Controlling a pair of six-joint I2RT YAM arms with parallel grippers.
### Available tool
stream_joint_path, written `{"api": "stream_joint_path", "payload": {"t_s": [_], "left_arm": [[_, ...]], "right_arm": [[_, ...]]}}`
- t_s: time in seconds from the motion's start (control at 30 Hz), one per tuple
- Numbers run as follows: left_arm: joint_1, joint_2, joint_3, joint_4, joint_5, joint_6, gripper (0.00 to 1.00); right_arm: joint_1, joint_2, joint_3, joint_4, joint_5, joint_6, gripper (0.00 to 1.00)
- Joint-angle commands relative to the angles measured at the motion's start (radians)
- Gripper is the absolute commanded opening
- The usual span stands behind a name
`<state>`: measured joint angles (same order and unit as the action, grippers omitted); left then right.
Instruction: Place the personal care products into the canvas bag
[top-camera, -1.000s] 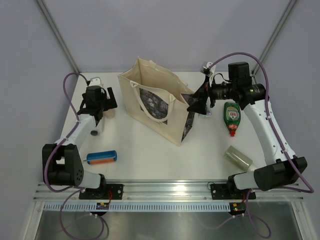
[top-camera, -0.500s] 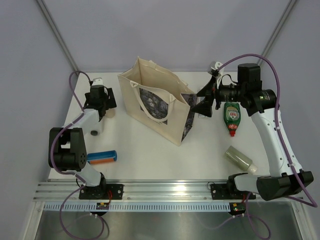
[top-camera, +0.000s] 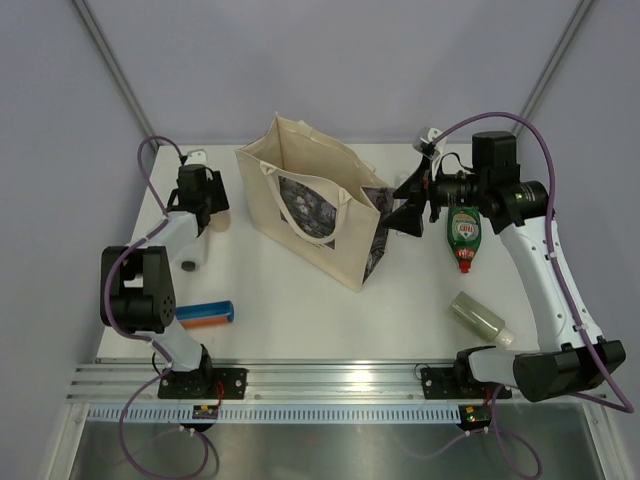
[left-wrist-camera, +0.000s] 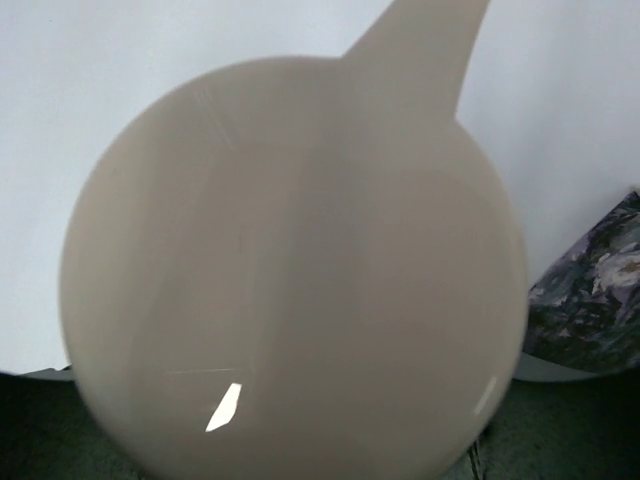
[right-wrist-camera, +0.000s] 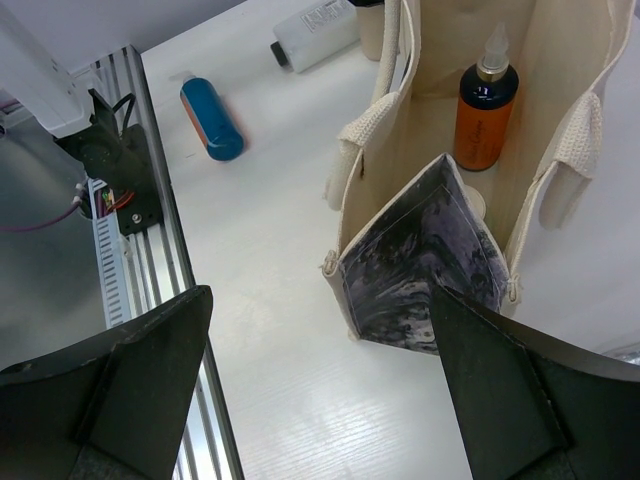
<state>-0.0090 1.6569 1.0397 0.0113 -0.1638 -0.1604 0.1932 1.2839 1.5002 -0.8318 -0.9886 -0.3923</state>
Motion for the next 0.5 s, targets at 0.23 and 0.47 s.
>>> {"api": "stream_joint_path", "payload": {"t_s": [0.23,0.47], "left_arm": [[0.009,-0.233,0.028,-0.006,0.251,-0.120,0.00],[0.007,-0.482,-0.099,-0.034,0.299,-0.244,0.00]], "right_arm": [[-0.015,-0.044,-0.012,0.036,-0.018,0.013,0.98],[-0.024,-0.049,-0.024,0.043,-0.028,0.021,0.98]]}}
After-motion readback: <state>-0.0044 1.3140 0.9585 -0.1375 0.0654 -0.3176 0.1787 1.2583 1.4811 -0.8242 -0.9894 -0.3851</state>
